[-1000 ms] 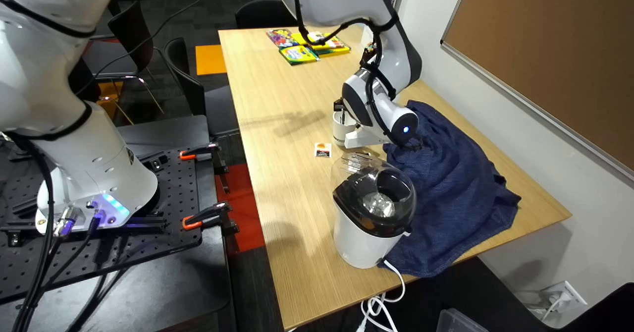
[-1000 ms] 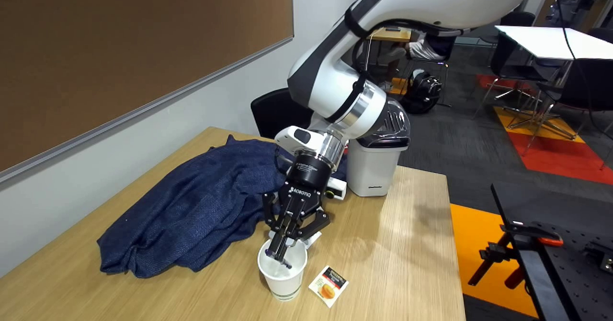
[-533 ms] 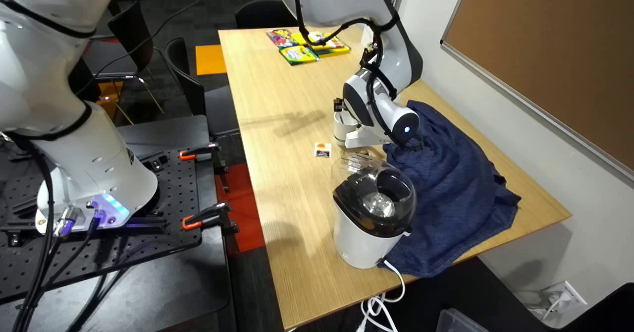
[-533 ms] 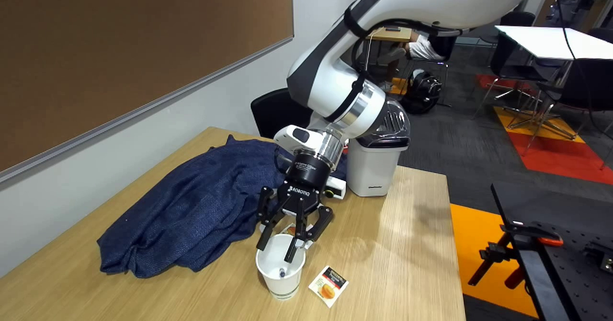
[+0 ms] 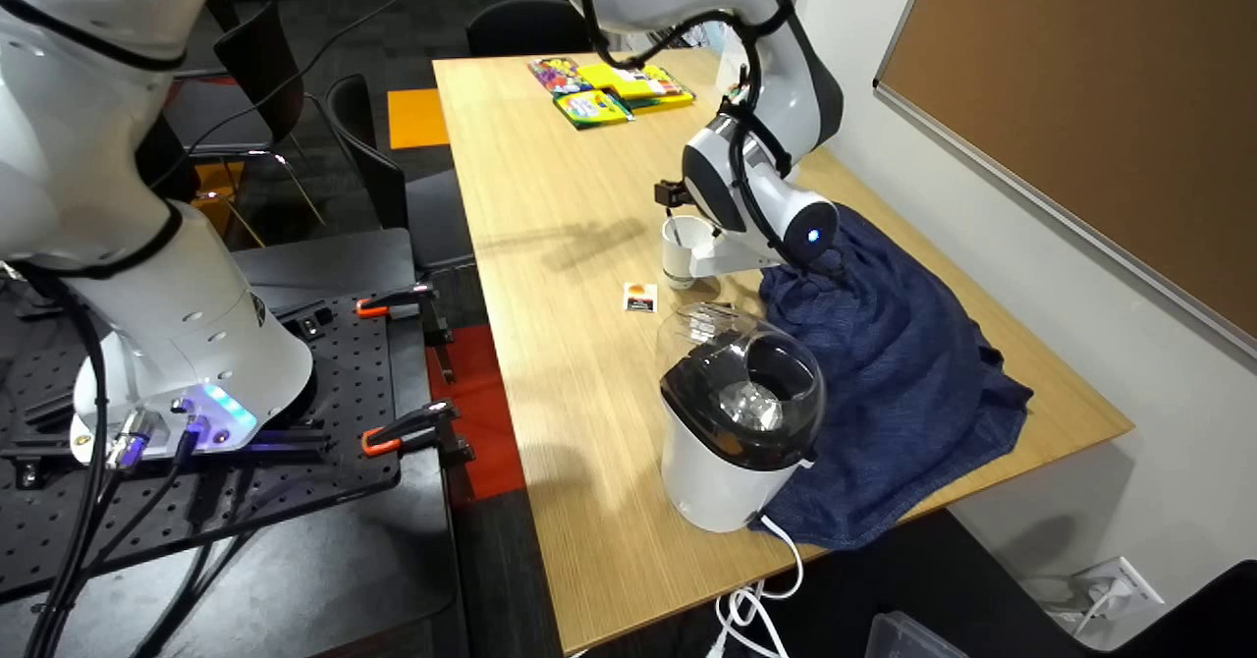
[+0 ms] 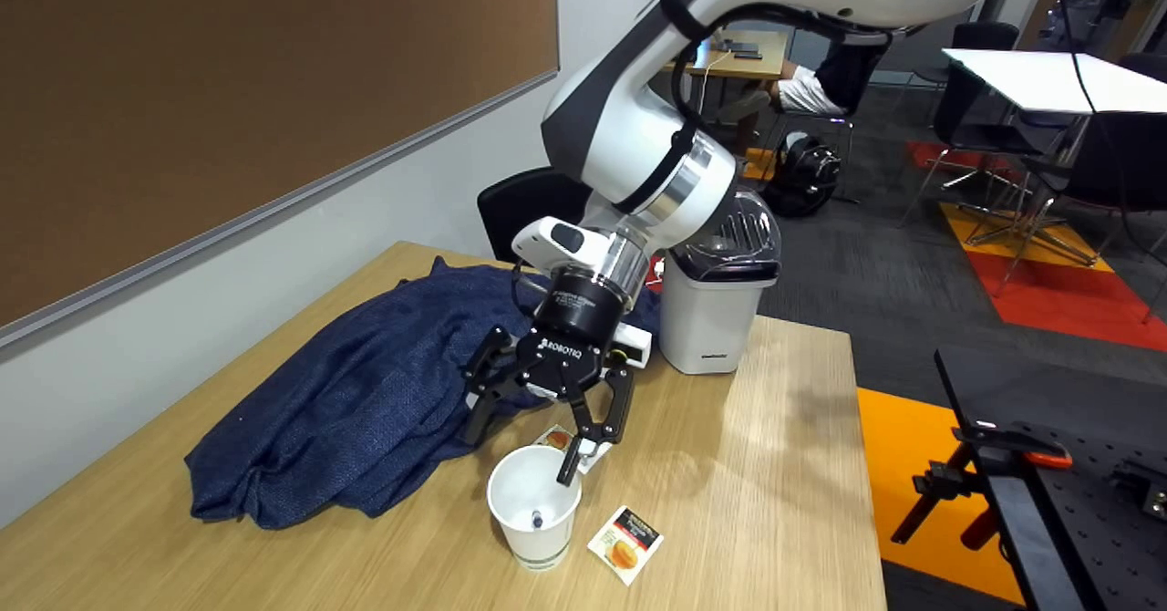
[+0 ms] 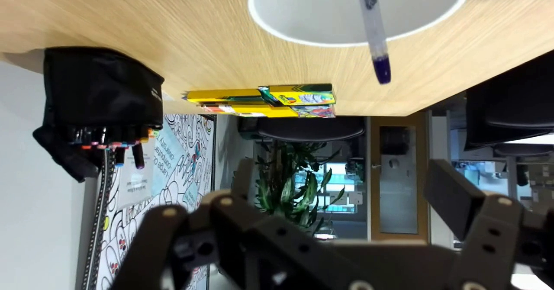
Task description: Put the pen in the cup
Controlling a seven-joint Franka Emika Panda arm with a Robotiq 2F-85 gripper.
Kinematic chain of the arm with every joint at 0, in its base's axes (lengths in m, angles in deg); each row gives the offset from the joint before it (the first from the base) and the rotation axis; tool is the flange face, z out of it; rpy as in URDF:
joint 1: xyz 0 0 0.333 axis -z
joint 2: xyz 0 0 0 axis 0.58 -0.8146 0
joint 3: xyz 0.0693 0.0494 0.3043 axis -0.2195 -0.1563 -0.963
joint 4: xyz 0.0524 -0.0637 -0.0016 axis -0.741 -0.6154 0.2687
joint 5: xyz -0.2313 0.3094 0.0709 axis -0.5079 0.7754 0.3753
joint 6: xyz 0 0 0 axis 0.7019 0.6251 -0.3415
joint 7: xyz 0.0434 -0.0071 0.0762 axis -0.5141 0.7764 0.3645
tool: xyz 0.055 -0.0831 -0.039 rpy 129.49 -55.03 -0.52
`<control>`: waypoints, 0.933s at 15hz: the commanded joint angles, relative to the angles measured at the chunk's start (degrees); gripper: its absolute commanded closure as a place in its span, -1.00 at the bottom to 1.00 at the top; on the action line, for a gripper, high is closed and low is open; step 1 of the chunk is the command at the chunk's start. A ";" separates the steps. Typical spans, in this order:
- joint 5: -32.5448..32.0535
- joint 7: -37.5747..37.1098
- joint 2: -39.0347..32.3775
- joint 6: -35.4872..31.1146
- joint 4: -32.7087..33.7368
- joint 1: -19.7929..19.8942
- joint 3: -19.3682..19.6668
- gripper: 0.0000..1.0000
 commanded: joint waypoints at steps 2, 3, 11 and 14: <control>0.66 3.19 9.13 0.77 -6.88 0.66 -0.70 -1.00; 0.71 3.70 10.88 0.72 -8.16 0.57 -0.66 -1.00; -1.62 5.38 28.03 3.55 -17.13 -1.01 -0.31 -1.00; -2.62 5.24 34.47 3.16 -19.99 -2.41 -0.59 -1.00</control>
